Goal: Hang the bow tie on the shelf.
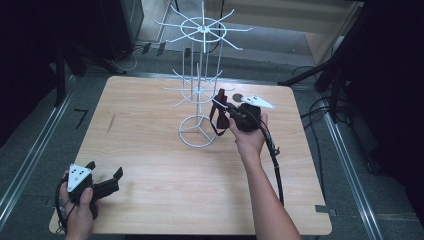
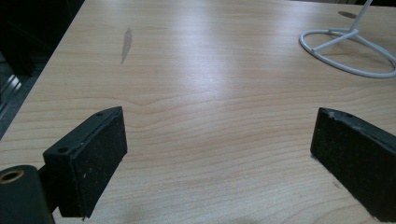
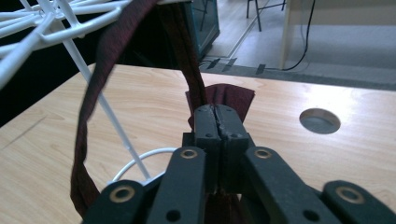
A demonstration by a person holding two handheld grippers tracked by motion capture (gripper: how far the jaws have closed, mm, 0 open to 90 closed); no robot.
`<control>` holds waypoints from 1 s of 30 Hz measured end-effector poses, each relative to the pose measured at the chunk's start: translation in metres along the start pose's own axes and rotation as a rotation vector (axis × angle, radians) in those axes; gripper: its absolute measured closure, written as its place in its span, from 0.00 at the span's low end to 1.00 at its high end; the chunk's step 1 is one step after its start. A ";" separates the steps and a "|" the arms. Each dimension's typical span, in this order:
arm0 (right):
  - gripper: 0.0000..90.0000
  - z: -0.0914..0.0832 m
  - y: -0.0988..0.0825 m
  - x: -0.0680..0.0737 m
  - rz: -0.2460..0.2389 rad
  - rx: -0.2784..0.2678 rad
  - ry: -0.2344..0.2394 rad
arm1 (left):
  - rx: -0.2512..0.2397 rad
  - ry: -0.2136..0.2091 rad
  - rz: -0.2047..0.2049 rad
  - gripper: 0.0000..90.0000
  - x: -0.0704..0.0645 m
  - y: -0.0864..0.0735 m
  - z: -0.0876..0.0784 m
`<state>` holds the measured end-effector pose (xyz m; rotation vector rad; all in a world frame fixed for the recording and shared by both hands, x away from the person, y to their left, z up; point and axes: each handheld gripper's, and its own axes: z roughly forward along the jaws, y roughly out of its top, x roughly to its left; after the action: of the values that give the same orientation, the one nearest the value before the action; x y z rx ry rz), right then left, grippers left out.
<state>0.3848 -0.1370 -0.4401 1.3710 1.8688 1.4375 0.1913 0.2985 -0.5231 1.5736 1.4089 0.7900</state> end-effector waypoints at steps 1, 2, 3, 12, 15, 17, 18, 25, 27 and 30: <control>0.98 0.000 0.000 0.000 0.000 0.000 0.000 | 0.000 0.000 0.000 0.04 0.000 0.000 0.000; 0.93 -0.002 -0.002 -0.003 0.009 0.001 0.011 | 0.001 0.001 0.000 0.04 0.000 0.000 0.000; 0.90 -0.003 -0.002 -0.004 0.006 0.000 0.011 | 0.001 0.001 0.000 0.04 0.000 0.000 0.000; 0.47 -0.018 0.000 -0.008 0.000 -0.027 0.015 | 0.000 0.003 -0.001 0.04 0.000 0.000 0.000; 0.41 -0.021 -0.001 -0.008 -0.007 -0.023 0.017 | 0.000 0.002 -0.002 0.04 0.000 0.000 0.000; 0.36 -0.024 -0.002 -0.008 -0.018 -0.021 0.009 | 0.000 0.003 -0.003 0.04 0.000 0.000 0.000; 0.30 -0.027 -0.003 -0.008 -0.027 -0.024 0.009 | 0.000 0.002 -0.002 0.04 0.000 0.000 0.000; 0.21 -0.037 -0.007 -0.010 -0.048 -0.015 -0.007 | 0.001 0.002 -0.003 0.04 0.000 0.000 0.000; 0.19 -0.041 -0.009 -0.011 -0.048 -0.017 -0.008 | 0.000 0.003 -0.004 0.04 0.000 0.000 0.000; 0.17 -0.050 -0.013 -0.016 -0.044 -0.014 -0.017 | -0.001 0.005 -0.005 0.05 0.000 0.000 0.000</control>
<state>0.3470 -0.1755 -0.4366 1.3237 1.8636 1.4106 0.1914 0.2987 -0.5232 1.5684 1.4151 0.7920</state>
